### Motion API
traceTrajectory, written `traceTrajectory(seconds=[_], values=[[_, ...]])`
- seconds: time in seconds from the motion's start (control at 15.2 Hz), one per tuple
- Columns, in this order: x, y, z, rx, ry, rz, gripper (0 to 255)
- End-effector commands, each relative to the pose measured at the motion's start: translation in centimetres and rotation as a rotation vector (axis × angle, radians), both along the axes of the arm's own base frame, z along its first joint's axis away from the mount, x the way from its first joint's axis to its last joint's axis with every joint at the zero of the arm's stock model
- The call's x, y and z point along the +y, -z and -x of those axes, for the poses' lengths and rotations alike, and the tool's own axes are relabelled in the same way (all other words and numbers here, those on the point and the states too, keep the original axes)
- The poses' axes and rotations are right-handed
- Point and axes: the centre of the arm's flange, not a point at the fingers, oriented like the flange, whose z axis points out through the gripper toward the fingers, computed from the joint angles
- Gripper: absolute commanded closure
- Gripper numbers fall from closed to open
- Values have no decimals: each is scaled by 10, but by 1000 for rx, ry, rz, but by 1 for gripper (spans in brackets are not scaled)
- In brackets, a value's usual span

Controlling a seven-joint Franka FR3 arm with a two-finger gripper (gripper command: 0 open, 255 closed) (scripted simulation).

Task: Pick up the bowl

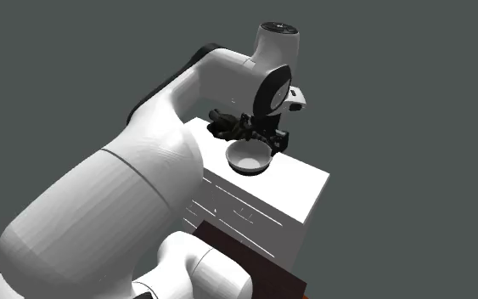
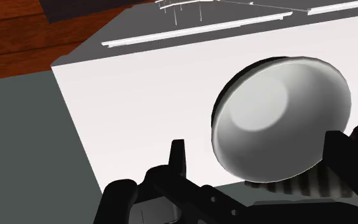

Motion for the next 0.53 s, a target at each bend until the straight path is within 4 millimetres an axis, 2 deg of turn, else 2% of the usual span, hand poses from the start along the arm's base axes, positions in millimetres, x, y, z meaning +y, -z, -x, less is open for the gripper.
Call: traceTrajectory(seconds=[0.0, 0.46], values=[[0, 0, 0, 0, 0, 0, 0], [-10, 77, -60, 54, 32, -92, 0]])
